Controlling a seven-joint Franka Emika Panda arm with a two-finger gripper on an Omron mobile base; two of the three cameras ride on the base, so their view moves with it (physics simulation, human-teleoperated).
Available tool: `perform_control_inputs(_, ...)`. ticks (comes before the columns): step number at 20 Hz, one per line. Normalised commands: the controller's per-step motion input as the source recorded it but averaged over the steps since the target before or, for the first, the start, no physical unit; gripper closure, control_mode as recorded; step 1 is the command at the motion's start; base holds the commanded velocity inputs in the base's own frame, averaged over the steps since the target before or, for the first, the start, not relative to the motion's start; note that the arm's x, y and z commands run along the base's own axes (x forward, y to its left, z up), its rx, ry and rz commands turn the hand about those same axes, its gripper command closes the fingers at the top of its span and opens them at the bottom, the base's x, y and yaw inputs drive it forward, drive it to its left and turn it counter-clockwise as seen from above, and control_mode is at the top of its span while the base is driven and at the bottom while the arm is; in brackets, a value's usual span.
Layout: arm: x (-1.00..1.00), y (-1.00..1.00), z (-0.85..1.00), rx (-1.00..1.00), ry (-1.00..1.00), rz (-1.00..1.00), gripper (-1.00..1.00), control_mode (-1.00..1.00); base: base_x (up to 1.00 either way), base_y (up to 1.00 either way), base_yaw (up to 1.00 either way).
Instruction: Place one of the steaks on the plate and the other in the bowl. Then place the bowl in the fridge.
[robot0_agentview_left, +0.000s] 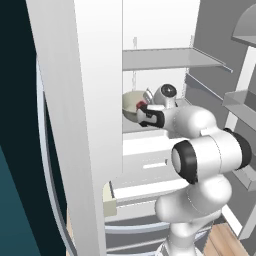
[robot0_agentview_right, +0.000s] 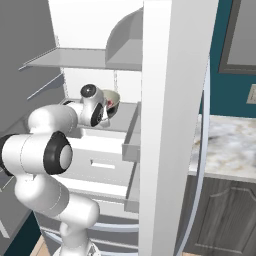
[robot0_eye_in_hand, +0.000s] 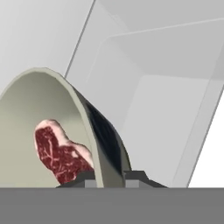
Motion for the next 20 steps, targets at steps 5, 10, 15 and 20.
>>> perform_control_inputs(5,0.21,0.14,-0.06,0.0,0.0,0.0,1.0,-1.0,0.0,0.0,0.0)
perform_control_inputs(10,0.56,0.2,-0.09,0.0,0.0,-0.02,1.0,-1.0,0.0,0.0,0.0)
perform_control_inputs(15,0.47,0.05,-0.21,0.0,-0.05,0.0,1.0,-1.0,0.0,0.0,0.0)
perform_control_inputs(20,0.02,0.04,-0.07,0.0,0.0,0.0,-1.0,-1.0,0.0,0.0,0.0)
